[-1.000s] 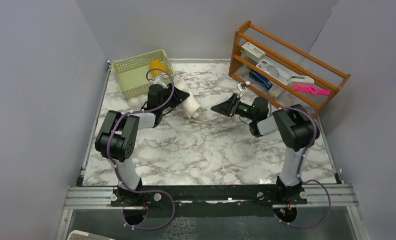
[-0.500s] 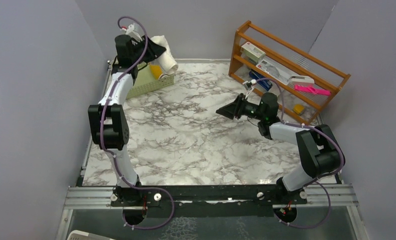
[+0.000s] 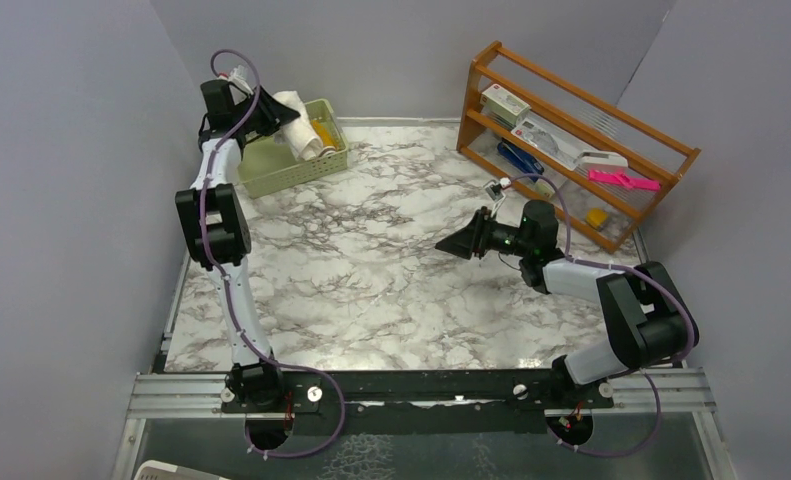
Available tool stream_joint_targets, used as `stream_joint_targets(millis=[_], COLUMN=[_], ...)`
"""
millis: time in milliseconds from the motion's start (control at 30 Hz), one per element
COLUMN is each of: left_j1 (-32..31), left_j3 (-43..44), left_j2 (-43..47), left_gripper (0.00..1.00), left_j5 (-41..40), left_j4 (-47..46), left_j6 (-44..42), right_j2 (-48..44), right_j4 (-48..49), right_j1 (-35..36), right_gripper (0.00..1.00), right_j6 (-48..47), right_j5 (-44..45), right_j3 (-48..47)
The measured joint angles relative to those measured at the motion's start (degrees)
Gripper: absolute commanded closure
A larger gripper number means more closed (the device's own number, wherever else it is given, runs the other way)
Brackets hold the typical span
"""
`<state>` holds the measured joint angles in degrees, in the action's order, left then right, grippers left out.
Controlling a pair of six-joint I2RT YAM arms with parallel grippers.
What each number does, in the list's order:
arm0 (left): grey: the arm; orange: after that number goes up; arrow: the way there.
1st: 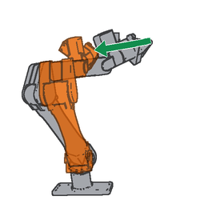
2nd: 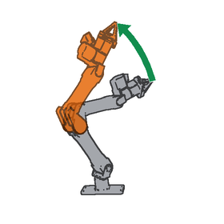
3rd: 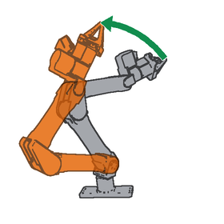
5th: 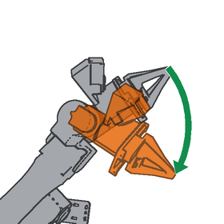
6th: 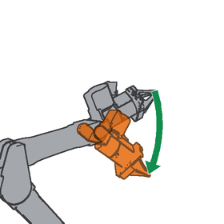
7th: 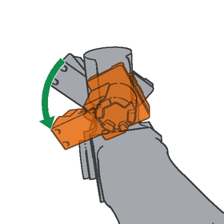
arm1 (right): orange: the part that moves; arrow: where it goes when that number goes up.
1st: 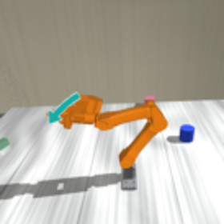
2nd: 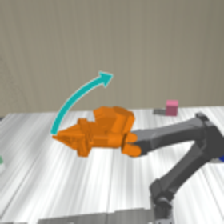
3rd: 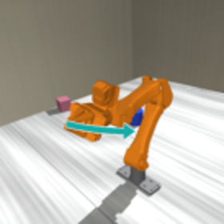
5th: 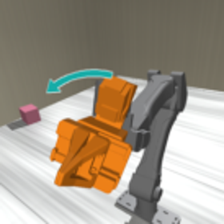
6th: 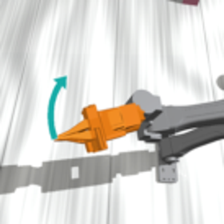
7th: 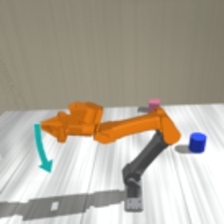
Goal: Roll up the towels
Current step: Place the towel in the bin.
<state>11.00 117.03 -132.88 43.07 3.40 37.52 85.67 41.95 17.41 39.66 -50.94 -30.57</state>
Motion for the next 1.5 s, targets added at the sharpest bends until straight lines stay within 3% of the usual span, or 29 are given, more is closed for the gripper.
stream_joint_targets(millis=[133,467,533,567,867,1100,1300,1333,1367,1400,1500], left_j1=[2.08,2.75,2.75,2.75,2.91,3.04,3.13,3.15,3.15,3.15,3.13], left_j3=[0.7,6.56,8.15,9.22,11.52,9.77,10.1,10.64,11.13,11.32,9.99], left_j2=[-4.17,-15.12,-16.31,-16.79,-16.26,-10.64,-4.61,-3.67,-2.49,-1.18,3.78], left_gripper=[0.64,0.45,0.04,0.01,0.01,0.01,0.01,0.01,0.01,0.01,0.01], left_j5=[0.44,1.11,0.96,0.66,-7.45,-18.21,-22.47,-22.86,-23.12,-23.21,-23.58], left_j4=[-1.99,-1.22,0.52,1.81,11.45,20.46,25.9,26.84,27.67,28.52,29.97], left_j6=[1.9,3.67,3.17,2.45,-2.23,-7.89,-11.76,-12.41,-13.05,-13.66,-15.41], right_j2=[0.0,0.0,0.0,0.0,-0.83,-3.52,-5.29,-5.9,-6.71,-7.74,-9.92], right_j4=[-0.74,-1.62,-1.88,-1.95,-2.93,-6.14,-12.0,-12.31,-12.7,-13.44,-15.69], right_j1=[0.0,0.0,0.0,0.0,0.0,0.0,0.0,0.0,0.0,0.0,0.0], right_gripper=[0.54,0.54,0.54,0.54,0.54,0.52,0.5,0.48,0.17,0.04,0.01], right_j6=[-0.72,-1.03,-1.18,-1.29,-1.86,-3.08,-5.09,-5.16,-5.31,-5.57,-6.62], right_j5=[-0.17,-0.44,-0.44,-0.46,-0.42,-0.13,0.74,1.11,1.57,2.08,3.32], right_j3=[0.0,0.0,0.0,0.0,0.22,0.7,-2.78,-2.97,-3.06,-3.21,-4.09])
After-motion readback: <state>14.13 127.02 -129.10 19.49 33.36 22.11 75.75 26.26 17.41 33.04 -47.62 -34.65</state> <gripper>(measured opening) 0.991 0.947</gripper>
